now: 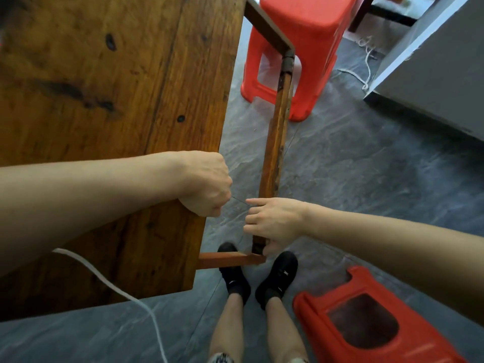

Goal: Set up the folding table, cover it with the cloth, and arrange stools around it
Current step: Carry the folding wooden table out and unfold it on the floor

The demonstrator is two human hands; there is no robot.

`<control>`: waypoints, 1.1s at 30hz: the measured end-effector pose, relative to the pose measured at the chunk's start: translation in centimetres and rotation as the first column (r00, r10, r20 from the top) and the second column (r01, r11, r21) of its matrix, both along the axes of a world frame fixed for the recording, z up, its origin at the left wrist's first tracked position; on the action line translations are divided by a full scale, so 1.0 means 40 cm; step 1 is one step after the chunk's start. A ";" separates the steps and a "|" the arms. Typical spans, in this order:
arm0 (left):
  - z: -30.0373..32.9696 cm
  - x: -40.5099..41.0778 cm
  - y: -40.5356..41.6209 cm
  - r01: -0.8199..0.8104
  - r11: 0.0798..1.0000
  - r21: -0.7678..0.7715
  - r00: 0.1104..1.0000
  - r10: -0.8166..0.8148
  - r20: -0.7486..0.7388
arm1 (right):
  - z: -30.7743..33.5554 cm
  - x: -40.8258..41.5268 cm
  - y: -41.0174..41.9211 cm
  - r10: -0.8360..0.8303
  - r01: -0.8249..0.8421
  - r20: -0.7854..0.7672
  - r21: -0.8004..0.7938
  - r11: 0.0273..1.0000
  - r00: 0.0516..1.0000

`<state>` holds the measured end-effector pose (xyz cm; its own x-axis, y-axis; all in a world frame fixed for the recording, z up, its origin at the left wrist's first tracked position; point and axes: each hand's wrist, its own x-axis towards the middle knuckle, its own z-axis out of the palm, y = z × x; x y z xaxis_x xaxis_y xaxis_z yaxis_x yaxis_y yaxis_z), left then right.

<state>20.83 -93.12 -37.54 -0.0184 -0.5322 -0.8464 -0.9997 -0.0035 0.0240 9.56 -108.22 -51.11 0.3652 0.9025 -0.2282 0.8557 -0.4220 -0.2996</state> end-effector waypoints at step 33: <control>-0.001 -0.010 -0.032 0.054 0.994 -0.095 0.998 -0.056 -0.013 | 0.006 0.010 0.070 0.222 -0.269 -0.235 -0.194 0.943 0.946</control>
